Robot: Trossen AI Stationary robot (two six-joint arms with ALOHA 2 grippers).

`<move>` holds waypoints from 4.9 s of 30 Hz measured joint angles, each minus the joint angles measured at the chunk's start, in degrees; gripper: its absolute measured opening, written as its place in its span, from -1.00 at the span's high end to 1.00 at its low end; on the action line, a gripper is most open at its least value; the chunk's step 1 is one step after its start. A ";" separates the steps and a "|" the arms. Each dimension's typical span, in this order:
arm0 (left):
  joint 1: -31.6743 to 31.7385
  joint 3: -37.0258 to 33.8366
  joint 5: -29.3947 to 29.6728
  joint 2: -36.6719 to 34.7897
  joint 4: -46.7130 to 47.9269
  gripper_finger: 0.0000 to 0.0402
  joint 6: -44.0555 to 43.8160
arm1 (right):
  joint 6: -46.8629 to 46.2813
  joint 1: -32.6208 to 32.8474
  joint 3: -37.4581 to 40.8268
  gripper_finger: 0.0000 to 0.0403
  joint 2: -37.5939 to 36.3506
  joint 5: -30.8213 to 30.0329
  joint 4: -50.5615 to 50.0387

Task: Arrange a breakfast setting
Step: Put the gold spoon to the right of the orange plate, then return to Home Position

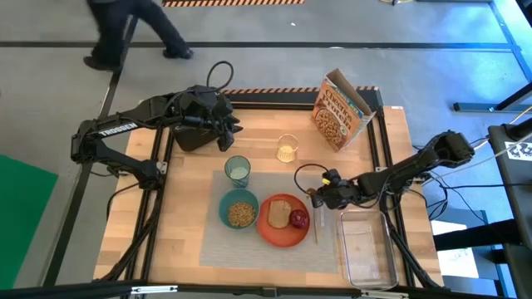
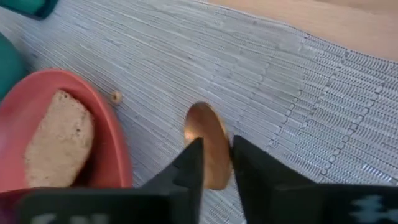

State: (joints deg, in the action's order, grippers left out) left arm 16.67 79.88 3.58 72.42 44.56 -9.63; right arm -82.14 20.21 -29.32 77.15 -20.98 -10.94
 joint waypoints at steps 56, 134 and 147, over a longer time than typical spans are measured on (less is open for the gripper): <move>2.34 -53.80 -18.07 -55.10 -38.78 1.00 8.62 | 72.77 -31.50 -3.62 1.00 -56.73 28.08 3.00; -6.85 -79.45 -18.55 -71.21 -47.66 1.00 5.11 | 63.38 -11.46 28.89 1.00 -67.48 11.04 20.70; -10.69 -79.45 -13.57 -70.23 -46.80 1.00 8.70 | 62.64 -11.54 28.92 1.00 -67.52 11.51 21.79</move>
State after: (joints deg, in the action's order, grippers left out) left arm 5.98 0.43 -9.99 2.20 -2.24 -0.93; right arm -19.50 8.67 -0.40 9.63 -9.47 10.85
